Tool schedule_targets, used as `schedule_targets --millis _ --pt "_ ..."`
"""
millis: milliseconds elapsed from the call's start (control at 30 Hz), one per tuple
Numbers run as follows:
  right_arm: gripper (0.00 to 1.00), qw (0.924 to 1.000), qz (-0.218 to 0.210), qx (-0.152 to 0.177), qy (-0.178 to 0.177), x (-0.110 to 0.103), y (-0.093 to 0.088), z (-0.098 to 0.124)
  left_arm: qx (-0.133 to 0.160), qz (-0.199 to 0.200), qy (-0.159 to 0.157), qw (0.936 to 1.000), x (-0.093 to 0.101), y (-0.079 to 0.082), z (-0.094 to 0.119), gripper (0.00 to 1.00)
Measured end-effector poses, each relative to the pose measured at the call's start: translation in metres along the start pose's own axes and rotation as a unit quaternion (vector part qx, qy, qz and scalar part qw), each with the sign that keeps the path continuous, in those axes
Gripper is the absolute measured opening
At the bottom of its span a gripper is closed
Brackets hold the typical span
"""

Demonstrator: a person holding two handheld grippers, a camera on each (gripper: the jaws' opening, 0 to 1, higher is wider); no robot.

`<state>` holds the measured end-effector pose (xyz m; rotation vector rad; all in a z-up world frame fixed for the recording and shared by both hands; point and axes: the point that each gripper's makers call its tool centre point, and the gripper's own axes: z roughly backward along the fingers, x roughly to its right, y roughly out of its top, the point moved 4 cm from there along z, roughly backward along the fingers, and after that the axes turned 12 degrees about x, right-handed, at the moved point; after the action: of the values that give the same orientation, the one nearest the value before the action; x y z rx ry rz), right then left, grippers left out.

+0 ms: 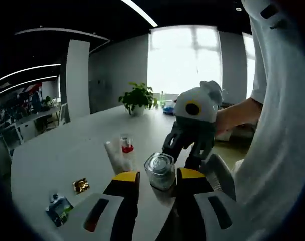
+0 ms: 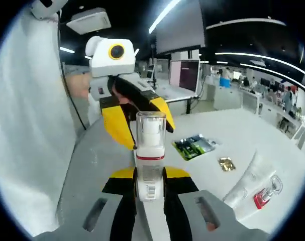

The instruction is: Arrange the skincare products in the storage area until every visible bottle or jar stands upright without overlapping.

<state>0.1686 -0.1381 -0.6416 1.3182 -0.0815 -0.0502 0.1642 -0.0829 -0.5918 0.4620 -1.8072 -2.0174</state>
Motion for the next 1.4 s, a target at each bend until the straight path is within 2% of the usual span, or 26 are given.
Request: schedule_targets --millis 100,300,500,833,1033,1400 --pt "0.18 0.9999 0.012 -0.007 0.009 0.005 -0.006 0.006 -0.007 -0.001 -0.003 1.0 0.003 0.0 -0.009 0.25" --pt "0.19 0.9994 0.029 -0.014 0.01 0.015 -0.016 0.017 -0.036 -0.021 -0.004 0.9991 0.004 -0.006 -0.025 0.24" --pt "0.19 0.9988 0.035 -0.034 0.004 0.022 -0.033 0.022 -0.075 -0.04 -0.003 0.9964 0.004 -0.02 -0.042 0.23" --pt "0.19 0.9977 0.026 -0.062 -0.004 0.037 -0.067 0.033 -0.1 -0.016 0.018 0.9947 0.002 -0.044 -0.072 0.23" --pt "0.19 0.9979 0.018 -0.062 -0.007 0.046 -0.083 0.038 -0.108 -0.001 0.033 0.9936 -0.002 -0.058 -0.087 0.23" --pt "0.19 0.9964 0.023 -0.082 -0.003 0.061 -0.107 0.037 -0.126 0.013 0.044 0.991 -0.011 -0.08 -0.103 0.22"
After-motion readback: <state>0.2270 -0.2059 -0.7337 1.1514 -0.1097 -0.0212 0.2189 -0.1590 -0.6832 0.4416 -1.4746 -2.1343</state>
